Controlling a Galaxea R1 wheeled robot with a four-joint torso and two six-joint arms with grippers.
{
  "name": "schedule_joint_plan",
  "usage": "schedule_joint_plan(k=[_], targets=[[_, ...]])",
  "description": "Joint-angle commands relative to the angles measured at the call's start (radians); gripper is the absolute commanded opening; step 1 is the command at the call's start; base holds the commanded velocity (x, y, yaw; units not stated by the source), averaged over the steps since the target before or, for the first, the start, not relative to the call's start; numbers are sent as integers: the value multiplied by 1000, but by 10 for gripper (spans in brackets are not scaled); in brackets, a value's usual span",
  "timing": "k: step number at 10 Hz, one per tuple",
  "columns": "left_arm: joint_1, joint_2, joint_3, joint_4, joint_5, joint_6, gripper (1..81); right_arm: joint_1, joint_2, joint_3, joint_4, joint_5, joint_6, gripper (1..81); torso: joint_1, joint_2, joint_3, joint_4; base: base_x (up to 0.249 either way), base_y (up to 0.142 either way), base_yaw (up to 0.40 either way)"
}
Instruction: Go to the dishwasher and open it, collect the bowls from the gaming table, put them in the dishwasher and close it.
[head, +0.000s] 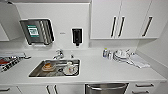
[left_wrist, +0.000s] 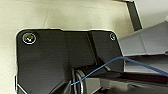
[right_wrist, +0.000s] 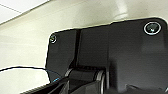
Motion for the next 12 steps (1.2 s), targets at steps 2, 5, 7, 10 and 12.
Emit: schedule_joint_plan(k=[2,5,7,10,12], targets=[[-29,-72,51,0,52,2,811,37,-28,74,12,-53,9,811,0,0,0,0,0,0,0],[-28,-135,138,5,49,4,811,29,-120,234,10,-53,7,811,0,0,0,0,0,0,0],[-18,-183,176,6,39,5,811,29,-189,336,10,-53,9,811,0,0,0,0,0,0,0],[5,-333,315,8,-91,5,811,41,-224,369,12,-53,10,811,0,0,0,0,0,0,0],[5,-431,415,14,-108,7,811,56,-241,382,16,-53,12,811,0,0,0,0,0,0,0]])
